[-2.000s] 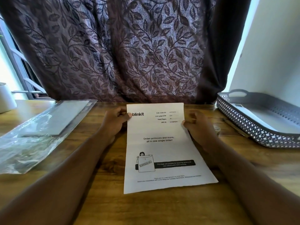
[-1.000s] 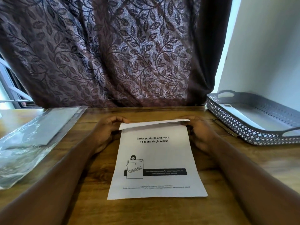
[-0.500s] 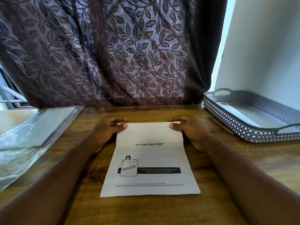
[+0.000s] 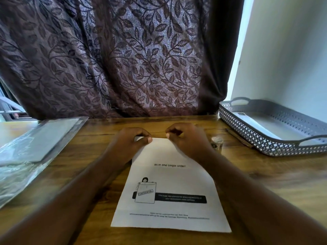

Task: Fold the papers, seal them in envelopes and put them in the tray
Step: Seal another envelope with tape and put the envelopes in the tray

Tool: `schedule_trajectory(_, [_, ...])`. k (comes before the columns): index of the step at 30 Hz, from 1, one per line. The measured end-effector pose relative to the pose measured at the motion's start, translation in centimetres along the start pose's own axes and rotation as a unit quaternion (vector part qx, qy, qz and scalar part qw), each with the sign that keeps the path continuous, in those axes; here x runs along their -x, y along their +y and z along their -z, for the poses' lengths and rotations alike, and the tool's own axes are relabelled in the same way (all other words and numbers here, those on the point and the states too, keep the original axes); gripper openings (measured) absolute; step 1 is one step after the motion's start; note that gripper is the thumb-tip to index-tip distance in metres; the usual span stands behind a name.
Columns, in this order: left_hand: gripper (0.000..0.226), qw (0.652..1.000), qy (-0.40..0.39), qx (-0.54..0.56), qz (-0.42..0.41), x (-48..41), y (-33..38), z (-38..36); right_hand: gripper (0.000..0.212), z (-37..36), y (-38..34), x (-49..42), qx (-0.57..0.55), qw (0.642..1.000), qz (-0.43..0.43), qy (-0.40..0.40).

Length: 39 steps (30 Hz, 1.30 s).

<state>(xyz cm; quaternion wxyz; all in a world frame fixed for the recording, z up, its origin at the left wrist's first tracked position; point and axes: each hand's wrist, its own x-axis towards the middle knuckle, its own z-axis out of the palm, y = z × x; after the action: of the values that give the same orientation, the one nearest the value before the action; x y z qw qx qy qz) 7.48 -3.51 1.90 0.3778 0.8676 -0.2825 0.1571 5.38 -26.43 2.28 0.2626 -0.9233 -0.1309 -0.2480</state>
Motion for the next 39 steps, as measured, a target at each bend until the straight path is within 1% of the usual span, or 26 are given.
schedule_trajectory(3, [0.009, 1.000, 0.004, 0.000, -0.020, 0.2, 1.0, -0.5, 0.018, -0.6, -1.5, 0.0, -0.037, 0.997, 0.056, -0.043])
schedule_trajectory(6, [0.010, 1.000, 0.001, -0.005, -0.019, 0.4, 1.2, -0.6, 0.019, -0.7, -1.6, 0.0, -0.031, 0.994, 0.067, -0.086])
schedule_trajectory(12, [0.010, 1.000, -0.002, 0.002, 0.006, 0.0, 0.2, -0.2, 0.014, 0.5, 0.1, -0.1, -0.023, 0.992, 0.042, -0.113])
schedule_trajectory(14, [0.014, 1.000, 0.000, 0.013, 0.016, 0.0, -0.1, -0.2, 0.012, 1.0, 0.7, -0.1, -0.027, 0.992, 0.029, -0.120])
schedule_trajectory(17, [0.027, 0.999, 0.014, 0.015, 0.029, 0.0, -1.2, 0.5, 0.015, 1.5, 1.6, -0.2, -0.021, 0.991, 0.008, -0.134])
schedule_trajectory(22, [0.032, 0.998, 0.030, 0.014, 0.047, -0.3, -2.5, 0.7, 0.014, 2.6, 3.8, 0.3, -0.074, 0.983, -0.053, -0.157])
schedule_trajectory(24, [0.034, 0.998, 0.035, 0.021, 0.055, -0.4, -2.7, 0.5, 0.014, 2.8, 4.4, 0.5, -0.103, 0.980, -0.077, -0.153])
schedule_trajectory(28, [0.028, 0.995, 0.053, 0.017, 0.077, -0.3, -3.7, 1.3, 0.019, 2.7, 4.4, 0.5, -0.144, 0.972, -0.114, -0.145])
schedule_trajectory(32, [0.022, 0.996, 0.048, -0.021, 0.076, -0.2, -3.6, 1.2, 0.011, 2.8, 4.1, 0.7, -0.182, 0.964, -0.141, -0.133])
schedule_trajectory(34, [0.010, 0.990, 0.080, -0.091, 0.068, 0.0, -3.0, 1.0, 0.010, 2.8, 3.6, 1.0, -0.184, 0.968, -0.129, -0.112])
schedule_trajectory(35, [0.011, 0.985, 0.100, -0.132, 0.056, 0.0, -2.6, 1.0, 0.010, 2.7, 3.1, 1.1, -0.165, 0.975, -0.114, -0.094])
schedule_trajectory(36, [0.019, 0.980, 0.114, -0.157, 0.038, 0.1, -2.0, 0.9, 0.011, 2.6, 2.6, 1.2, -0.136, 0.984, -0.093, -0.071])
schedule_trajectory(37, [0.027, 0.981, 0.112, -0.157, 0.017, 0.2, -1.2, 0.7, 0.010, 2.4, 1.9, 1.1, -0.105, 0.991, -0.068, -0.047])
schedule_trajectory(39, [0.032, 0.987, 0.081, -0.139, -0.025, 0.3, 0.7, 0.2, 0.006, 2.2, 0.3, 1.1, -0.068, 0.998, -0.018, -0.005])
